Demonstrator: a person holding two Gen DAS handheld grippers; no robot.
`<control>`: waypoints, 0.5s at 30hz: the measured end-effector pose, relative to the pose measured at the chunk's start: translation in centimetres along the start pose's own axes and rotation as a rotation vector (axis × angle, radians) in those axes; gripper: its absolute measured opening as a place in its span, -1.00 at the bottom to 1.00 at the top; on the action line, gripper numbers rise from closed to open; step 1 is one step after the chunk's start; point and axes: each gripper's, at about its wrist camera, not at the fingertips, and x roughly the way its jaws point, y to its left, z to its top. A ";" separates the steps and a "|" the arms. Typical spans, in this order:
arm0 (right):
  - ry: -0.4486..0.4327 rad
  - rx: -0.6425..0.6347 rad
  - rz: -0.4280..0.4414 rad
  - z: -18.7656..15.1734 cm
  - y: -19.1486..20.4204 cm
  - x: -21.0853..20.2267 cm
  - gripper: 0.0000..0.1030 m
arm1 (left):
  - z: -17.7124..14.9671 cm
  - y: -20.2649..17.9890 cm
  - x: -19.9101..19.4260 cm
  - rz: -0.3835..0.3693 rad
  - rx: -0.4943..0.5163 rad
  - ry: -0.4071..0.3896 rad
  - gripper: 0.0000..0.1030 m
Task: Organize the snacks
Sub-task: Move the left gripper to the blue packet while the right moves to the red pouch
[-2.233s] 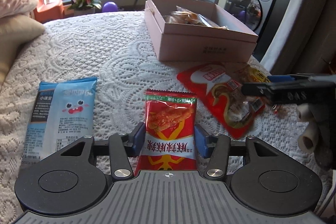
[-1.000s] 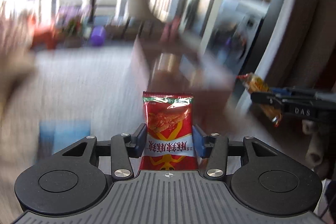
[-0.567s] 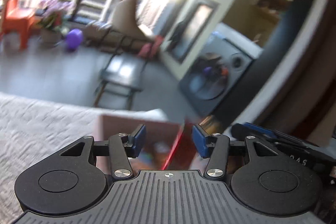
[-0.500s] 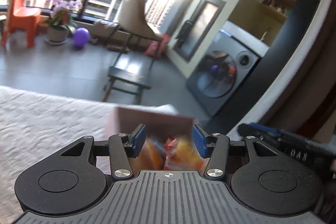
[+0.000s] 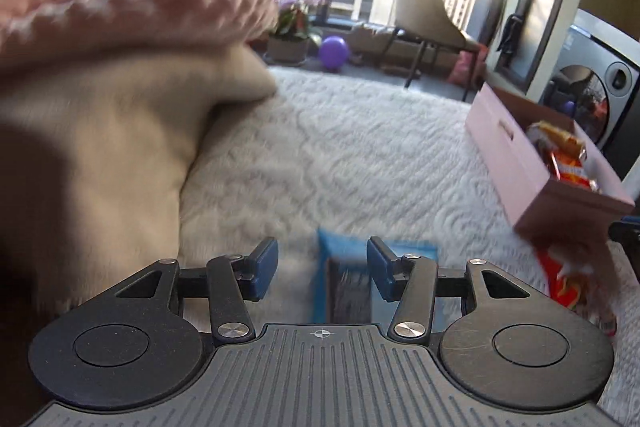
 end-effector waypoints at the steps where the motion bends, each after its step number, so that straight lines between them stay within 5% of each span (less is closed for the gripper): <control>1: 0.020 0.016 0.014 -0.5 0.0 0.5 0.20 | -0.9 0.4 0.0 -0.007 -0.013 0.012 0.05; 8: 0.097 0.142 0.025 -3.9 2.0 3.3 0.36 | -3.6 -2.1 -0.4 -0.123 -0.033 0.048 0.06; 12: 0.102 0.106 -0.015 -3.5 3.7 4.0 0.66 | -4.2 -5.5 0.4 -0.210 0.013 0.065 0.07; 15: 0.104 -0.036 -0.086 -4.1 5.7 4.5 0.69 | -4.4 -6.7 0.4 -0.235 0.043 0.070 0.06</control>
